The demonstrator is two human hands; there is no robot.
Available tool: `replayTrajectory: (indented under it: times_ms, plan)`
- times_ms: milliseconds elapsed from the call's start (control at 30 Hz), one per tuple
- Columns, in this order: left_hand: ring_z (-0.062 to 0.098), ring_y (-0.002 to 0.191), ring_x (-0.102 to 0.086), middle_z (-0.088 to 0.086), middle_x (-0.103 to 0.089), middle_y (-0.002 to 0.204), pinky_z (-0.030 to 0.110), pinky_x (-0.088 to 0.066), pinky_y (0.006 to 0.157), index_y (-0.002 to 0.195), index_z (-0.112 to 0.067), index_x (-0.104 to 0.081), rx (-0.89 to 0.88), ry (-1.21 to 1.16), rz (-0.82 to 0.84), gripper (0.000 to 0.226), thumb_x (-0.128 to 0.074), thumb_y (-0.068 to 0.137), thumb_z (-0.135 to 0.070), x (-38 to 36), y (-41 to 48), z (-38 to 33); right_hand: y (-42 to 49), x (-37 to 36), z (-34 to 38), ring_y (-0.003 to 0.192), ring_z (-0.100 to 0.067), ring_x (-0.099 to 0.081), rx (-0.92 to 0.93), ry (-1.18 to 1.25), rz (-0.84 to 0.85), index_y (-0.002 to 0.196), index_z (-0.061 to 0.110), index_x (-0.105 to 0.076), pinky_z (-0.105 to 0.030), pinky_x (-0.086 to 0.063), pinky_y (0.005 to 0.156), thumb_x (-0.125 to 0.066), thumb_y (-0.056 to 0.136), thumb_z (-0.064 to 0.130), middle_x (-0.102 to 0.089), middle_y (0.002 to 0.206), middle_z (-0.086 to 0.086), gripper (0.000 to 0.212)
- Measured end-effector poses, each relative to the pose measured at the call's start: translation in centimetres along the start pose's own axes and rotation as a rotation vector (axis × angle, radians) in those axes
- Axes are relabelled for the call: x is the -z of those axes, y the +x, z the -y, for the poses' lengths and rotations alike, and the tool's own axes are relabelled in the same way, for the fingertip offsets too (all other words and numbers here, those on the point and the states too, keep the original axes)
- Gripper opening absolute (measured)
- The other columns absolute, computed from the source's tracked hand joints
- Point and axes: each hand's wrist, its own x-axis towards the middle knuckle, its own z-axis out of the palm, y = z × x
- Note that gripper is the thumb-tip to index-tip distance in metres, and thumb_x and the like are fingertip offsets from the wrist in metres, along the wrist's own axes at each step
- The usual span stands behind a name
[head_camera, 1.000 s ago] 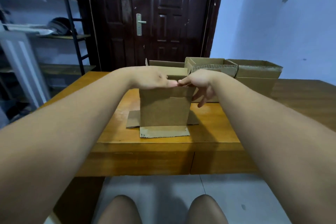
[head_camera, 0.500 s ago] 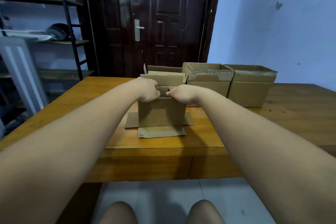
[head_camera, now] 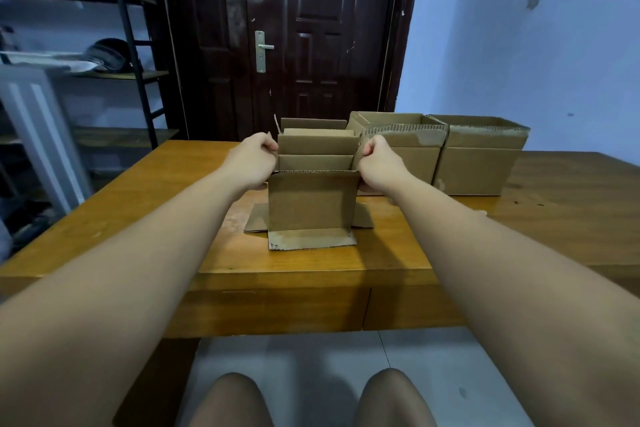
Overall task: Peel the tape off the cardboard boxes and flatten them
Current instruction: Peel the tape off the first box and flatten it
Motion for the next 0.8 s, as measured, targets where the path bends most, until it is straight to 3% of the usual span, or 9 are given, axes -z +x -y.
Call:
replayTrajectory:
  times_ms: [67, 167, 267, 333, 400, 500, 567, 667, 800]
  plan:
    - [0.020, 0.117, -0.047, -0.001, -0.042, 0.143, 0.040, -0.047, 0.091, 0.139, -0.030, -0.040, -0.084, -0.044, 0.130, 0.042, -0.048, 0.099, -0.034, 0.1, -0.3, 0.5, -0.1, -0.2, -0.7, 0.086, -0.021, -0.055, 0.005, 0.115, -0.038, 0.116, 0.024, -0.043, -0.047, -0.055, 0.087, -0.043, 0.096, 0.012, -0.054, 0.121, -0.011, 0.024]
    - [0.025, 0.141, -0.026, 0.002, -0.018, 0.158, 0.049, -0.029, 0.110, 0.151, -0.041, -0.001, -0.053, -0.378, 0.284, 0.097, -0.064, 0.077, -0.053, 0.3, -1.1, 1.4, -0.8, -0.4, -1.1, 0.123, -0.028, -0.050, -0.023, 0.349, -0.005, 0.146, 0.033, -0.024, -0.051, -0.041, 0.106, -0.044, 0.098, 0.043, -0.040, 0.147, -0.005, 0.053]
    - [0.024, 0.133, -0.033, 0.000, -0.033, 0.147, 0.044, -0.033, 0.103, 0.152, -0.036, -0.004, 0.094, -0.652, 0.405, 0.131, -0.079, 0.047, -0.061, 0.1, -1.3, 3.1, -1.5, -0.9, -1.6, 0.140, -0.030, -0.032, -0.093, 0.536, 0.123, 0.151, 0.038, -0.014, -0.053, -0.027, 0.114, -0.034, 0.091, 0.065, -0.028, 0.156, -0.005, 0.069]
    - [0.024, 0.133, -0.035, 0.000, -0.038, 0.143, 0.043, -0.032, 0.107, 0.152, -0.027, -0.015, 0.133, -0.490, 0.466, 0.118, -0.080, 0.057, -0.049, -1.0, -1.6, 4.0, -2.0, -1.4, -2.5, 0.144, -0.030, -0.023, -0.115, 0.513, 0.201, 0.151, 0.037, -0.016, -0.053, -0.023, 0.114, -0.033, 0.090, 0.068, -0.022, 0.159, -0.002, 0.071]
    - [0.021, 0.125, -0.045, 0.001, -0.046, 0.138, 0.036, -0.038, 0.104, 0.146, -0.018, -0.029, 0.144, -0.299, 0.407, 0.090, -0.078, 0.071, -0.032, -2.3, -1.6, 4.6, -2.3, -1.9, -3.4, 0.144, -0.031, -0.024, -0.113, 0.493, 0.241, 0.151, 0.039, -0.015, -0.052, -0.025, 0.112, -0.043, 0.093, 0.058, -0.021, 0.159, -0.001, 0.067]
    - [0.015, 0.097, -0.058, 0.005, -0.060, 0.122, 0.025, -0.047, 0.077, 0.128, -0.014, -0.051, 0.145, -0.416, 0.224, 0.042, -0.065, 0.089, -0.020, -3.6, -1.8, 4.3, -2.3, -2.5, -4.4, 0.137, -0.029, -0.037, -0.072, 0.475, 0.256, 0.149, 0.041, -0.019, -0.045, -0.035, 0.106, -0.054, 0.096, 0.034, -0.030, 0.156, -0.004, 0.064]
    - [0.016, 0.093, -0.060, 0.006, -0.063, 0.114, 0.029, -0.049, 0.076, 0.115, -0.016, -0.055, 0.172, -0.509, 0.170, 0.023, -0.060, 0.093, -0.020, -3.9, -1.8, 3.8, -2.2, -3.0, -4.7, 0.140, -0.028, -0.033, -0.035, 0.396, 0.207, 0.150, 0.039, -0.019, -0.046, -0.033, 0.108, -0.058, 0.094, 0.030, -0.027, 0.157, -0.003, 0.068]
    - [0.012, 0.089, -0.059, 0.000, -0.062, 0.101, 0.027, -0.049, 0.073, 0.113, -0.018, -0.052, 0.163, -0.616, 0.162, 0.019, -0.058, 0.094, -0.017, -3.9, -2.1, 3.0, -1.5, -3.1, -4.5, 0.141, -0.030, -0.029, -0.041, 0.283, 0.003, 0.151, 0.033, -0.018, -0.049, -0.032, 0.110, -0.065, 0.089, 0.032, -0.026, 0.156, -0.005, 0.077]
    - [0.015, 0.091, -0.063, 0.000, -0.066, 0.100, 0.031, -0.052, 0.074, 0.116, -0.013, -0.056, 0.168, -0.752, 0.168, 0.022, -0.058, 0.094, -0.012, -2.8, -2.2, 3.1, -0.7, -1.8, -4.7, 0.139, -0.035, -0.031, -0.117, 0.081, -0.192, 0.151, 0.033, -0.012, -0.056, -0.032, 0.110, -0.072, 0.077, 0.049, -0.028, 0.153, -0.010, 0.097]
